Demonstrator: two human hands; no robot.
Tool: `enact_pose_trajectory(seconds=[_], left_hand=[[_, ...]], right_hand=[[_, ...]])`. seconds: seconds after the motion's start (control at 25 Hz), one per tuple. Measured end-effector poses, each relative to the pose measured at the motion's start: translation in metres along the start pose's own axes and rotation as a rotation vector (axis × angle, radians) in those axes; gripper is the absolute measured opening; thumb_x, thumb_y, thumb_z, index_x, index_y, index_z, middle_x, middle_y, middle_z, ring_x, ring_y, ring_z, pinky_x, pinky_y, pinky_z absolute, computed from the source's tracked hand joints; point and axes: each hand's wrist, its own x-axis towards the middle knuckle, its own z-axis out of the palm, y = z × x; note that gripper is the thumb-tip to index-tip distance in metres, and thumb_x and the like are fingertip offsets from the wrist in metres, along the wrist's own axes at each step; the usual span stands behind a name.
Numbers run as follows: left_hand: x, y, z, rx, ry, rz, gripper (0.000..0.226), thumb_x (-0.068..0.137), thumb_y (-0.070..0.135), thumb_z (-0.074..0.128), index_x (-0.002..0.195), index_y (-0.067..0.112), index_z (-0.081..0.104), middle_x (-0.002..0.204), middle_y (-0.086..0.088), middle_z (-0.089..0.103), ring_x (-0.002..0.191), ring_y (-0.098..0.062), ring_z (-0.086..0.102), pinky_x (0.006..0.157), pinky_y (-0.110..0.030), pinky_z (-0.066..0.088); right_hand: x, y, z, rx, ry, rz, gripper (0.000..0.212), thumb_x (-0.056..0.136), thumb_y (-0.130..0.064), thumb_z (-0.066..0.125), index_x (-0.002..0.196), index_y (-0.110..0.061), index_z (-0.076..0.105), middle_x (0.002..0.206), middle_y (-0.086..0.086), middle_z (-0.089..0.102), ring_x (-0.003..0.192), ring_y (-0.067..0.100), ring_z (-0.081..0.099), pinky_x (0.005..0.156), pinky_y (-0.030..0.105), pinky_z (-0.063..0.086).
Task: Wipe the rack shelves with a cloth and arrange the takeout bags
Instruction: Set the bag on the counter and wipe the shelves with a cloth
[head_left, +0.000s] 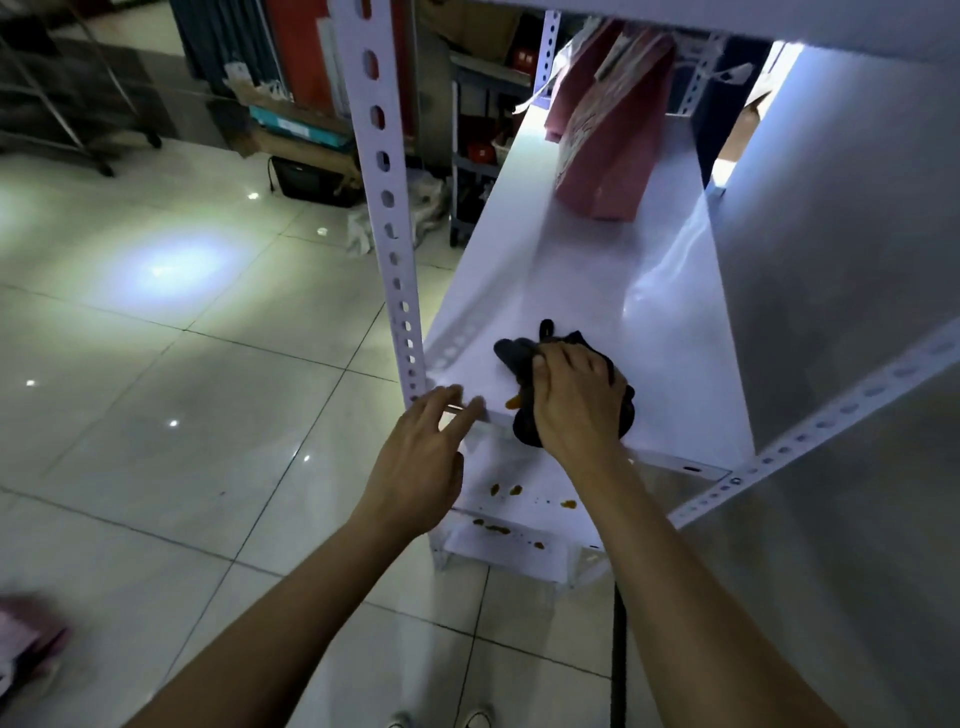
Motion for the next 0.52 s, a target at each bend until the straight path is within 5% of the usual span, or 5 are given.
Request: enact_pose_trajectory(seconds=[0.12, 0.2, 0.32, 0.52], left_hand=[[-0.007, 0.003, 0.002, -0.105, 0.029, -0.059, 0.07, 0.077, -0.011, 0.048, 0.145, 0.008, 0.044, 0.144, -0.012, 0.049, 0.128, -0.028, 0.048, 0.1, -0.024, 0.039], [-0.006, 0.005, 0.002, -0.2, 0.077, -0.11, 0.066, 0.075, -0.013, 0.046, 0.138, 0.009, 0.043, 0.13, -0.005, 0.056, 0.114, -0.021, 0.053, 0.081, -0.014, 0.034], [-0.006, 0.008, 0.005, -0.163, 0.067, -0.104, 0.055, 0.078, -0.01, 0.047, 0.131, 0.004, 0.047, 0.125, -0.007, 0.055, 0.107, -0.023, 0.052, 0.075, -0.015, 0.031], [-0.005, 0.01, 0.007, -0.067, 0.03, -0.081, 0.028, 0.081, -0.008, 0.053, 0.107, -0.002, 0.059, 0.145, -0.019, 0.046, 0.131, -0.035, 0.047, 0.094, -0.037, 0.049]], right_hand=[[0.001, -0.018, 0.01, -0.009, -0.014, -0.1, 0.035, 0.105, -0.032, 0.037, 0.128, -0.023, 0.061, 0.136, 0.0, 0.061, 0.131, 0.025, 0.049, 0.109, 0.051, 0.033], [-0.001, -0.028, 0.015, -0.043, -0.01, -0.141, 0.033, 0.104, -0.033, 0.039, 0.124, -0.023, 0.064, 0.132, 0.002, 0.063, 0.128, 0.026, 0.051, 0.106, 0.053, 0.036], [-0.015, -0.031, 0.02, -0.057, 0.022, -0.122, 0.03, 0.103, -0.033, 0.045, 0.121, -0.022, 0.067, 0.128, 0.005, 0.065, 0.125, 0.029, 0.054, 0.103, 0.056, 0.038], [-0.008, -0.02, 0.019, -0.114, -0.028, -0.166, 0.033, 0.103, -0.037, 0.045, 0.127, -0.029, 0.065, 0.132, 0.001, 0.063, 0.129, 0.026, 0.051, 0.106, 0.051, 0.036]])
